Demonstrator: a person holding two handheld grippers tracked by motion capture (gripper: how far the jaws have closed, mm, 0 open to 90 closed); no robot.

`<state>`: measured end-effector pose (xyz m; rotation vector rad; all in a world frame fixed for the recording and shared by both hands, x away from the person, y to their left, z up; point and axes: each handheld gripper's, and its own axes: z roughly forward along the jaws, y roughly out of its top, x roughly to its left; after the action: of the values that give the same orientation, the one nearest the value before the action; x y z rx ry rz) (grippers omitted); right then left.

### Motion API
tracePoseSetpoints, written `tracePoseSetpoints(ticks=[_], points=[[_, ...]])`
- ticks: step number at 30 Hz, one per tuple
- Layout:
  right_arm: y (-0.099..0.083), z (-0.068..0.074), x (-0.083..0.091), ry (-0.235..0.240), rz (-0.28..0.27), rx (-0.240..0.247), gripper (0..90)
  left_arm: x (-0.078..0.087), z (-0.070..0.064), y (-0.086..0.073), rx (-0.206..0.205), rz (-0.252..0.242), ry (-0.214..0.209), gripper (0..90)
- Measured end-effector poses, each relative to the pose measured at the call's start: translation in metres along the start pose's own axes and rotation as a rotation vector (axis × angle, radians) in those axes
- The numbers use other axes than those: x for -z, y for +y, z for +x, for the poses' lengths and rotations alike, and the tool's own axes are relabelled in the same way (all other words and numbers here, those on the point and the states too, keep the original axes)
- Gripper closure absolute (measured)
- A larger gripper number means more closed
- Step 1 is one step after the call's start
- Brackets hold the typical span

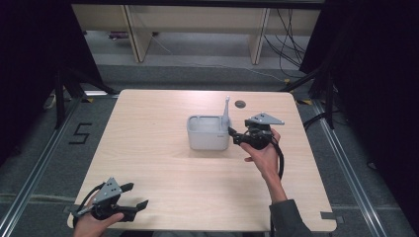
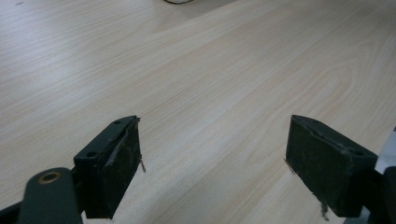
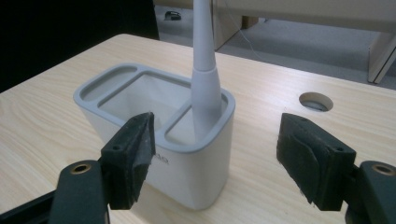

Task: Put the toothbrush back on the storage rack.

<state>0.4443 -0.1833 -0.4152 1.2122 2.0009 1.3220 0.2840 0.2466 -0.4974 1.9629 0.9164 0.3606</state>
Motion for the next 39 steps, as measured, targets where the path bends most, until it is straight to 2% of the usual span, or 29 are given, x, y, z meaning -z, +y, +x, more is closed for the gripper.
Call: tracePoseSetpoints(ticks=[2,3,4,5,7,9,10,11,12,14,16,17,18,19,20,21,22,24,25,29,31,33,37,38,39], points=[[-0.001,-0.003,0.002,0.003,-0.003,0.028,28.6,0.0,0.0,0.0,-0.003,0.006,0.004,17.5],[-0.002,-0.002,0.004,-0.001,-0.003,-0.006,28.6,0.0,0.0,0.0,-0.004,0.002,-0.001,17.5],[-0.003,-0.004,0.004,0.013,-0.003,0.005,28.6,-0.001,0.0,0.0,0.002,-0.002,-0.001,17.5],[-0.003,-0.003,0.006,0.005,-0.001,-0.015,28.3,-0.001,0.0,0.0,0.002,-0.003,0.0,17.5],[-0.005,-0.003,0.007,0.014,0.007,-0.002,28.1,0.0,0.0,0.0,0.002,-0.001,-0.001,17.5],[-0.006,-0.002,0.008,0.005,0.003,-0.002,27.4,-0.001,0.0,0.0,0.002,-0.001,0.0,17.5],[-0.007,-0.003,0.008,0.017,0.01,0.016,27.0,0.0,0.0,0.0,-0.005,0.003,-0.001,17.5],[-0.008,-0.001,0.009,0.018,0.003,-0.002,26.7,-0.001,0.0,0.0,-0.005,0.002,-0.001,17.5],[-0.008,-0.001,0.009,0.016,0.006,0.02,26.5,0.0,0.0,0.0,-0.004,0.001,-0.001,17.5],[-0.01,0.004,0.011,0.02,0.014,-0.004,24.9,0.0,0.0,0.0,0.0,0.002,0.0,17.5],[-0.011,0.005,0.012,0.018,0.012,0.029,24.5,0.0,0.0,0.0,0.004,-0.002,-0.002,17.5],[-0.013,0.009,0.013,0.021,0.02,0.007,24.5,0.0,0.0,0.0,0.003,-0.002,-0.001,17.5],[-0.014,0.009,0.013,0.025,0.018,0.024,24.4,0.0,0.0,0.0,0.004,-0.002,-0.001,17.5],[-0.015,0.012,0.013,0.025,0.015,0.014,24.3,0.0,0.0,0.0,0.001,0.001,-0.001,17.5],[-0.017,0.012,0.013,0.025,0.016,0.04,24.3,0.0,0.0,0.0,0.0,0.001,-0.001,17.5],[-0.018,0.013,0.014,0.034,0.022,0.027,24.3,0.0,0.0,0.0,-0.003,0.001,-0.003,17.5],[-0.019,0.015,0.014,0.042,0.023,0.044,24.1,0.0,0.0,0.0,-0.001,0.001,-0.002,17.5],[-0.023,0.018,0.016,0.031,0.038,0.04,24.0,0.0,0.0,0.0,0.004,-0.002,-0.002,17.5],[-0.024,0.018,0.017,0.045,0.041,0.039,24.0,0.0,0.0,0.0,0.004,-0.002,-0.002,17.5],[-0.029,0.02,0.02,0.041,0.04,0.053,24.0,0.0,0.0,0.0,0.0,0.004,0.0,17.5],[-0.031,0.022,0.022,0.045,0.069,0.034,23.8,0.0,0.001,0.0,0.0,0.003,-0.001,17.5],[-0.034,0.021,0.022,0.05,0.048,0.06,23.8,0.0,0.001,0.0,0.004,0.002,-0.001,17.5],[-0.04,0.024,0.024,0.051,0.052,0.041,23.9,0.0,0.001,-0.001,0.002,-0.001,-0.003,17.5],[-0.04,0.025,0.026,0.063,0.071,0.045,23.9,0.001,0.001,0.0,0.001,0.003,-0.001,17.5],[-0.042,0.027,0.025,0.052,0.051,0.025,24.1,0.0,0.001,0.0,0.0,0.002,0.0,17.5]])
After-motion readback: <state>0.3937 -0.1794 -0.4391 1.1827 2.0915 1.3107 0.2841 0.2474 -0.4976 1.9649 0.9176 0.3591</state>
